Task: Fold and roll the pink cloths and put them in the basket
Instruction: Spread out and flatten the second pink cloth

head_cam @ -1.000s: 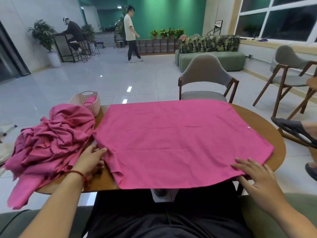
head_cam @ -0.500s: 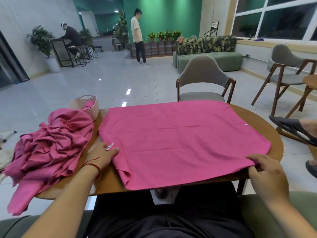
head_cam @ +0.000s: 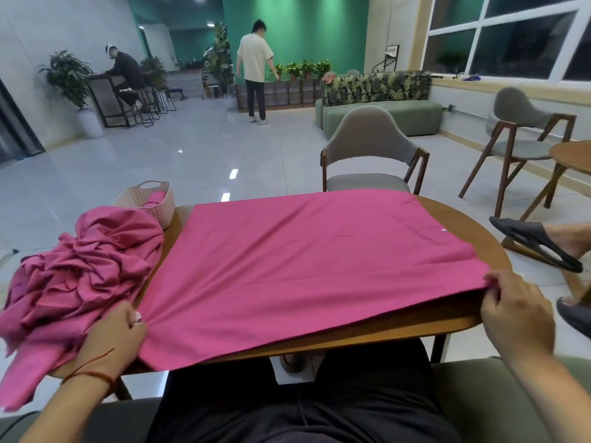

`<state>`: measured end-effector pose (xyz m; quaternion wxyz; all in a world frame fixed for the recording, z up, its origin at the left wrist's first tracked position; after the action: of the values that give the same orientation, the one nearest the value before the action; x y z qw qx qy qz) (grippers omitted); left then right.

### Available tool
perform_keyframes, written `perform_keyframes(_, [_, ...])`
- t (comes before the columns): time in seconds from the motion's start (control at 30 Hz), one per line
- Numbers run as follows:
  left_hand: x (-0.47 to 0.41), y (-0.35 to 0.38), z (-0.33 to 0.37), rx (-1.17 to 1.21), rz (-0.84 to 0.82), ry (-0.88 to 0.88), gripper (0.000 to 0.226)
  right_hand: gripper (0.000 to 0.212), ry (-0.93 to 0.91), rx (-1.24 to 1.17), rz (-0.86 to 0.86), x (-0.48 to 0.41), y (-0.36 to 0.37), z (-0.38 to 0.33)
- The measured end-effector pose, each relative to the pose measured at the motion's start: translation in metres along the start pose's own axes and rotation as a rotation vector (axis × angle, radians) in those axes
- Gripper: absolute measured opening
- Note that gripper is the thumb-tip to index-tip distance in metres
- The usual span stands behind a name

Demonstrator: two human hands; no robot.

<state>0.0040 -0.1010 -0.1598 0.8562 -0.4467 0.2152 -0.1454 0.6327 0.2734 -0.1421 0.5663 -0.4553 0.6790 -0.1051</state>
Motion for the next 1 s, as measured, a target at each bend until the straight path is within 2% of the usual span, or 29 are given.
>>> perform_keyframes(0.13, [0.010, -0.009, -0.016, 0.091, 0.051, -0.057, 0.020, 0.020, -0.003, 0.006, -0.039, -0.016, 0.002, 0.018])
perform_keyframes(0.17, [0.008, -0.009, -0.015, 0.125, 0.034, -0.034, 0.026, 0.022, 0.038, -0.045, -0.067, -0.019, 0.004, 0.023])
perform_keyframes(0.23, [0.006, -0.008, -0.009, 0.178, -0.035, 0.022, 0.045, 0.027, 0.151, -0.192, -0.130, -0.020, 0.009, 0.032])
perform_keyframes(0.37, [0.014, -0.002, -0.019, 0.459, -0.257, -0.105, 0.031, 0.024, 0.333, -0.436, -0.195, -0.024, 0.014, 0.046])
perform_keyframes(0.43, [0.029, -0.001, -0.016, 0.731, -0.389, -0.199, 0.042, 0.026, 0.336, -0.480, -0.223, -0.028, 0.014, 0.050])
perform_keyframes(0.5, [0.036, -0.003, -0.010, 0.870, -0.463, -0.224, 0.057, 0.027, 0.293, -0.469, -0.254, -0.031, 0.014, 0.051])
perform_keyframes(0.57, [0.033, -0.004, -0.018, 0.858, -0.423, -0.205, 0.064, 0.027, 0.248, -0.449, -0.274, -0.036, 0.017, 0.054])
perform_keyframes(0.7, [0.022, -0.003, -0.035, 0.792, -0.337, -0.147, 0.056, 0.026, 0.269, -0.471, -0.275, -0.043, 0.027, 0.066])
perform_keyframes(0.83, [0.011, -0.005, -0.034, 0.763, -0.316, -0.074, 0.055, 0.018, 0.324, -0.509, -0.195, -0.045, 0.015, 0.081])
perform_keyframes(0.93, [0.009, -0.011, -0.023, 0.697, -0.287, 0.012, 0.049, 0.027, 0.374, -0.528, -0.157, -0.044, 0.006, 0.092])
perform_keyframes(1.0, [0.010, -0.017, -0.016, 0.595, -0.251, 0.075, 0.051, 0.017, 0.393, -0.592, -0.158, -0.045, 0.006, 0.097])
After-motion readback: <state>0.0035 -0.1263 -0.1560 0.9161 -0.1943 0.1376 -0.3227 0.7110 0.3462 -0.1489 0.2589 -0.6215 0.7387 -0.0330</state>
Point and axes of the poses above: each hand's wrist, its own x-axis away from the middle knuckle, its own y-axis out of the palm, z = x × y, the point moved 8 cm from there along -x, towards the middle knuckle, and after that the axes turned 5 degrees about z, right-handed, at the moved point
